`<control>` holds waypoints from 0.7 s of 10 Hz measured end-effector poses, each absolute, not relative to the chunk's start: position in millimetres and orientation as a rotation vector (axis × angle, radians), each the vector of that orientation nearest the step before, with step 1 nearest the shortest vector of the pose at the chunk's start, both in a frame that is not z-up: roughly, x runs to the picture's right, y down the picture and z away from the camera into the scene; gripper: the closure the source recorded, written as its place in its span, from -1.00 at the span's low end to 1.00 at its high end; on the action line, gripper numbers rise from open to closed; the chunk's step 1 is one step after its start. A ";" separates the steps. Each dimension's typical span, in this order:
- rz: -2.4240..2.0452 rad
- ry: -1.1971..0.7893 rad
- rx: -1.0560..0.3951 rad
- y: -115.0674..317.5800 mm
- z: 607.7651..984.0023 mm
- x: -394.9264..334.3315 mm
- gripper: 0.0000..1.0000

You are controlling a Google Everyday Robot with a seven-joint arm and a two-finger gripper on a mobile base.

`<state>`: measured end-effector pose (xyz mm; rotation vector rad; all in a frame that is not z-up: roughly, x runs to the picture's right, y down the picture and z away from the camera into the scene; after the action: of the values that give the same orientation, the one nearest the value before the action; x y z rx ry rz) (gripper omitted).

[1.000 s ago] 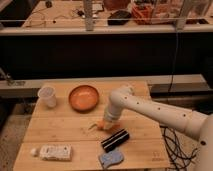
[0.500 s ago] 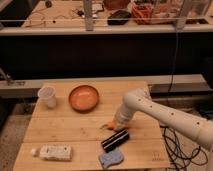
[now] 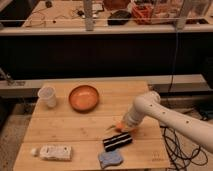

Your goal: Drag the pepper across the table

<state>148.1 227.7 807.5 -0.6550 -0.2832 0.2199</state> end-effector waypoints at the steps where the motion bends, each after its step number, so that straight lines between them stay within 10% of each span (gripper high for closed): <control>1: 0.238 -0.283 -0.649 231.0 804.6 158.0 1.00; 7: 0.360 -0.290 -0.612 247.6 798.7 223.5 1.00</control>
<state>223.5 247.6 798.7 -0.6119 -0.2898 0.3598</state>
